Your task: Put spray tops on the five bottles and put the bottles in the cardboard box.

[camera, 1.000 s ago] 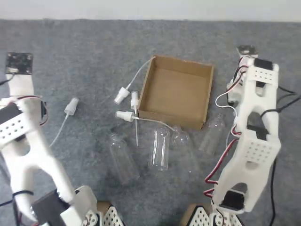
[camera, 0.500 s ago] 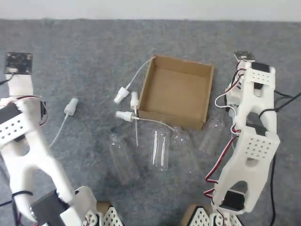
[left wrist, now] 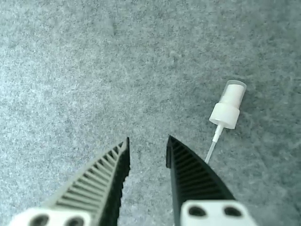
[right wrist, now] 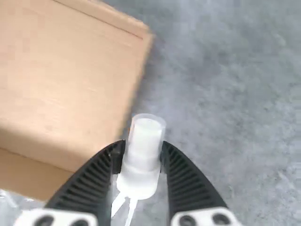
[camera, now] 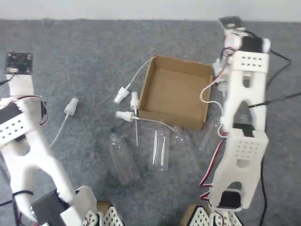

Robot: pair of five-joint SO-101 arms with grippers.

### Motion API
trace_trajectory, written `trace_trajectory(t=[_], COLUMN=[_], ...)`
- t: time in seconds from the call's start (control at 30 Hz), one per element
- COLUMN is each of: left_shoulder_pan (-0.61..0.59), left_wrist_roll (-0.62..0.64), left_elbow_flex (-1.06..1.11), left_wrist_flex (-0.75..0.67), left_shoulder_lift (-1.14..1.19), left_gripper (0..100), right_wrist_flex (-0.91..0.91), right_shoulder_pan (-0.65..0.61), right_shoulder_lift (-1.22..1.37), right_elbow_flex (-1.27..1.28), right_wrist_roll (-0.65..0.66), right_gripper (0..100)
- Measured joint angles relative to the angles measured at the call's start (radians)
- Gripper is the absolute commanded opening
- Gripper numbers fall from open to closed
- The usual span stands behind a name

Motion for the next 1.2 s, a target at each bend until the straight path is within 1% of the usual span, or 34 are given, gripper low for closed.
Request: trace_trajectory(t=[0.1, 0.23, 0.33, 0.47, 0.57, 0.67, 0.77, 0.9, 1.07, 1.13, 1.2], left_shoulder_pan=[0.0, 0.0, 0.0, 0.0, 0.0, 0.0, 0.0, 0.0, 0.002, 0.002, 0.0], left_wrist_roll=[0.0, 0.0, 0.0, 0.0, -0.003, -0.006, -0.006, -0.006, -0.006, -0.006, -0.006], left_elbow_flex=[0.0, 0.0, 0.0, 0.0, 0.0, 0.0, 0.025, 0.038, 0.038, 0.038, 0.038], left_wrist_flex=[0.0, 0.0, 0.0, 0.0, 0.0, 0.0, 0.0, 0.0, 0.0, 0.0, 0.0], left_shoulder_lift=[0.0, 0.0, 0.0, 0.0, 0.0, 0.0, 0.0, 0.0, 0.0, 0.0, 0.0], left_gripper=[12, 12, 12, 12, 12, 12, 12, 12, 12, 12, 12], right_wrist_flex=[0.0, 0.002, 0.002, -0.011, -0.12, -0.262, -0.384, -0.512, -0.566, -0.568, -0.571], right_shoulder_pan=[-0.057, -0.176, -0.295, -0.491, -0.601, -0.675, -0.721, -0.76, -0.76, -0.767, -0.787], right_shoulder_lift=[-0.048, -0.178, -0.298, -0.377, -0.377, -0.315, -0.203, -0.08, 0.002, 0.026, 0.044], right_elbow_flex=[0.011, 0.129, 0.203, 0.206, 0.212, 0.212, 0.212, 0.213, 0.213, 0.213, 0.213], right_wrist_roll=[-0.017, -0.031, -0.063, -0.147, -0.218, -0.265, -0.302, -0.399, -0.471, -0.474, -0.477], right_gripper=[0.6, 0.6, 0.6, 0.6, 0.6, 0.6, 0.6, 0.6, 1.2, 6.0, 13.7])
